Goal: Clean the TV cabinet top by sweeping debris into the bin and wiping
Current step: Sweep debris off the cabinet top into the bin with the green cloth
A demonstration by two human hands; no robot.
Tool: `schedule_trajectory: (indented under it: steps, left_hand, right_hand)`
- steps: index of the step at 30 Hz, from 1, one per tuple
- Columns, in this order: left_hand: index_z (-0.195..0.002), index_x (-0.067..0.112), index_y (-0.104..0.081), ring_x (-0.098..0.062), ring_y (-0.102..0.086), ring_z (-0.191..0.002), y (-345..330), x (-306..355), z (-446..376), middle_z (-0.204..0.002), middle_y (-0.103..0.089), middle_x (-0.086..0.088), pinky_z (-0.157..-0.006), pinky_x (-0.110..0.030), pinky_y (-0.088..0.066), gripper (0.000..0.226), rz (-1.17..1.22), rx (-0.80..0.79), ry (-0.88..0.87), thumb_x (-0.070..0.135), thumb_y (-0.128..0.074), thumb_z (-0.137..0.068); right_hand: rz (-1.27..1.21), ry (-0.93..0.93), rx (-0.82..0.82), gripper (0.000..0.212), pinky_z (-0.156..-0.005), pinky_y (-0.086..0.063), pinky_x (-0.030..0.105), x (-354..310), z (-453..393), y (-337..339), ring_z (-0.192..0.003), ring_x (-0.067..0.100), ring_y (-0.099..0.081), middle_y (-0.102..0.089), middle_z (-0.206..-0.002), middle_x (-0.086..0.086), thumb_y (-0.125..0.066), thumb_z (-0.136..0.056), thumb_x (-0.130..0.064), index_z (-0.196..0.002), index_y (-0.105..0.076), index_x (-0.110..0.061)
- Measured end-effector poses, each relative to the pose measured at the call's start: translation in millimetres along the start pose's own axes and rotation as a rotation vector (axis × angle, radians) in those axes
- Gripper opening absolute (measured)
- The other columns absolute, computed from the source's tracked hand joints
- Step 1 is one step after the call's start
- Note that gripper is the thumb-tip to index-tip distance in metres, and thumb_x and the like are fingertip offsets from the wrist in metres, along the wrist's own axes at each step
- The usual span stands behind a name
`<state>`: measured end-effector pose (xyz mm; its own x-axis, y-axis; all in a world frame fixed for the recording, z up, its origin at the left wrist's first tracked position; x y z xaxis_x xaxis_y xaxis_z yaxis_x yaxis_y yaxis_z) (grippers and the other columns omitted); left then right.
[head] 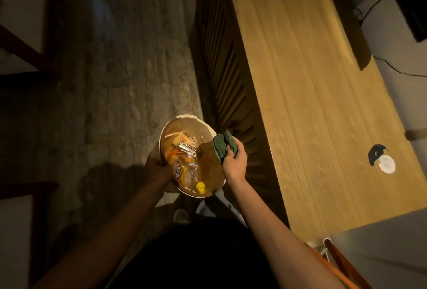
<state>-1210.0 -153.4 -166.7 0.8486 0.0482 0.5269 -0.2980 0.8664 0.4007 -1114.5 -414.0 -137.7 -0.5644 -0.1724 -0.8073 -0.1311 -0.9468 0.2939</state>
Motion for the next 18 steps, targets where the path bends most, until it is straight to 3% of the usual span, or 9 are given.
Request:
schedule_trajectory:
  steps: [3,5,7,10,11,14,18]
  left_hand:
    - [-0.132,0.000,-0.054,-0.040,-0.063,-0.113,-18.0,19.2,-32.3,-0.129,-0.062,-0.023,-0.080,-0.046,-0.057,0.054,0.058,-0.041,0.085,0.011,-0.075,-0.084]
    - [-0.130,-0.002,-0.055,-0.043,-0.062,-0.114,-22.8,32.4,-50.5,-0.128,-0.062,-0.026,-0.092,-0.052,-0.054,0.053,0.066,-0.020,0.129,0.011,-0.076,-0.083]
    - [-0.126,-0.003,-0.058,-0.040,-0.063,-0.110,-26.0,49.3,-69.5,-0.126,-0.063,-0.026,-0.086,-0.046,-0.054,0.050,0.023,0.021,0.148,0.011,-0.078,-0.082]
    - [-0.116,-0.002,-0.061,-0.026,-0.066,-0.076,-31.3,80.0,-94.4,-0.115,-0.067,-0.024,-0.059,-0.028,-0.048,0.043,-0.022,0.057,0.153,0.014,-0.080,-0.081]
    - [-0.113,-0.001,-0.062,-0.025,-0.065,-0.071,-34.3,89.4,-102.6,-0.112,-0.069,-0.023,-0.056,-0.026,-0.046,0.040,-0.028,0.060,0.156,0.014,-0.080,-0.080]
    - [-0.107,0.000,-0.063,-0.033,-0.068,-0.085,-38.2,118.5,-121.4,-0.109,-0.069,-0.025,-0.068,-0.033,-0.050,0.033,-0.037,0.073,0.180,0.010,-0.079,-0.080]
    - [-0.111,-0.004,-0.066,-0.021,-0.058,-0.066,-31.3,152.3,-144.9,-0.105,-0.069,-0.020,-0.053,-0.023,-0.041,0.034,0.010,0.089,0.174,0.009,-0.077,-0.082]
  right_hand:
    - [-0.037,-0.059,-0.052,0.034,-0.111,-0.045,0.037,-7.8,-43.3,-23.5,-0.126,0.023,-0.057,-0.062,-0.129,0.005,-0.049,-0.104,-0.007,-0.137,-0.056,-0.013]
    - [-0.055,-0.095,-0.088,0.033,-0.109,-0.046,0.039,-14.4,-72.1,-38.0,-0.124,0.023,-0.058,-0.062,-0.126,0.004,-0.049,-0.105,-0.008,-0.137,-0.056,-0.014]
    - [-0.077,-0.126,-0.104,0.033,-0.107,-0.049,0.039,-22.1,-99.1,-51.0,-0.121,0.022,-0.060,-0.063,-0.124,0.003,-0.048,-0.105,-0.010,-0.136,-0.057,-0.017]
    - [-0.122,-0.201,-0.107,0.031,-0.104,-0.051,0.041,-30.8,-132.0,-66.6,-0.118,0.023,-0.062,-0.064,-0.124,0.005,-0.048,-0.106,-0.012,-0.134,-0.058,-0.021]
    - [-0.131,-0.223,-0.122,0.030,-0.104,-0.051,0.043,-34.4,-141.6,-72.3,-0.116,0.022,-0.063,-0.064,-0.125,0.006,-0.048,-0.106,-0.014,-0.133,-0.058,-0.023]
    - [-0.166,-0.317,-0.154,0.028,-0.105,-0.051,0.044,-48.6,-168.8,-88.3,-0.112,0.019,-0.063,-0.064,-0.126,0.005,-0.046,-0.107,-0.019,-0.131,-0.057,-0.030]
    - [-0.249,-0.417,-0.194,0.032,-0.105,-0.051,0.051,-71.9,-195.3,-111.1,-0.116,0.027,-0.064,-0.067,-0.126,0.008,-0.044,-0.108,-0.024,-0.139,-0.054,-0.027]
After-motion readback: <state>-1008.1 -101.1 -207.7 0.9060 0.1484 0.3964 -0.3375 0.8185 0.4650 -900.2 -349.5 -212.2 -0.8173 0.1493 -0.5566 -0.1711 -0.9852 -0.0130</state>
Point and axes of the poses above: each hand's wrist, its own z-axis away from the middle knuckle, its own y-axis out of the back of the hand, x = y × z, the point moved 10 cm from there along -z, towards the middle knuckle
